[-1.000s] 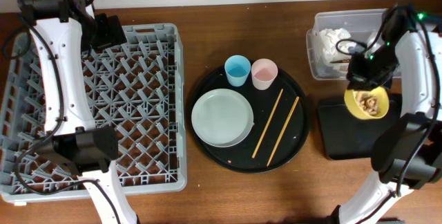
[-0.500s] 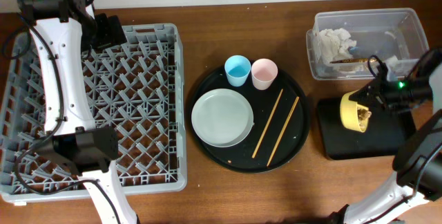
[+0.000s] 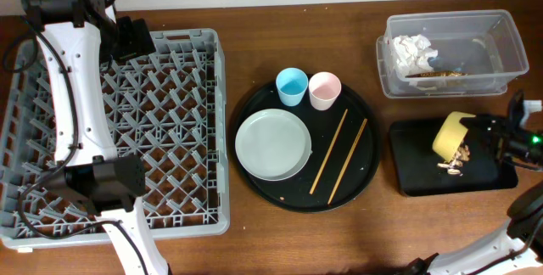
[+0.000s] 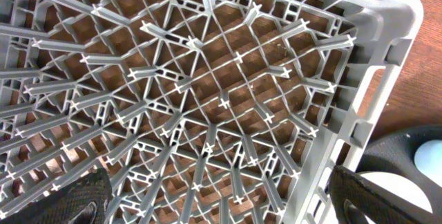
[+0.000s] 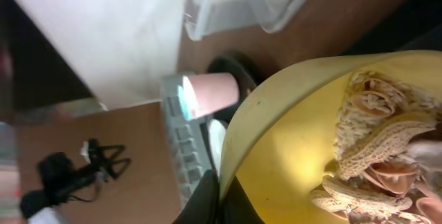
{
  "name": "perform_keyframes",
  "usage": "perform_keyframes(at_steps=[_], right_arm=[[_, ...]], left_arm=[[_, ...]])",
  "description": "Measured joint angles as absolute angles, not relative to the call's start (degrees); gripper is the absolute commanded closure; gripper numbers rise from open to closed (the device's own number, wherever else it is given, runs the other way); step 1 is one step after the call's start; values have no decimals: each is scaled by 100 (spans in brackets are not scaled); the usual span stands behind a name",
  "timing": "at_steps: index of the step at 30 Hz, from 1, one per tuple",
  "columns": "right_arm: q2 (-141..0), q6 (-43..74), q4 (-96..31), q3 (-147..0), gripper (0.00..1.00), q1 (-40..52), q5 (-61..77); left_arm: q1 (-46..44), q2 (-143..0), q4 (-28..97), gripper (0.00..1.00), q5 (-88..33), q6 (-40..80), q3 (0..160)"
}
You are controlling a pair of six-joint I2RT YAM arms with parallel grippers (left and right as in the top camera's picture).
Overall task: Sort waste into correct bins and load items into the dishwasher rack
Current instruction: 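Tip the yellow bowl with the right gripper to dump scraps onto the tray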
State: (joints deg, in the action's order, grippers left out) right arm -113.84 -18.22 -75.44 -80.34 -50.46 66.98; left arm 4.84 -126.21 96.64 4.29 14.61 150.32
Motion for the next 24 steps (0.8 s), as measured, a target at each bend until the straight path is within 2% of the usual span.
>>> perform_keyframes(at_steps=[6, 18, 24], right_arm=[[-11384, -1892, -7966, -8031, 96, -5146, 7017], [-11384, -2093, -7896, -8027, 96, -5157, 7240], [-11384, -1734, -8195, -8023, 96, -5179, 7391]], left_arm=[[484, -12621, 9664, 1, 427, 1461, 15032], [484, -12621, 9666, 1, 429, 1461, 15032], [484, -12621, 9664, 1, 429, 1461, 15034]])
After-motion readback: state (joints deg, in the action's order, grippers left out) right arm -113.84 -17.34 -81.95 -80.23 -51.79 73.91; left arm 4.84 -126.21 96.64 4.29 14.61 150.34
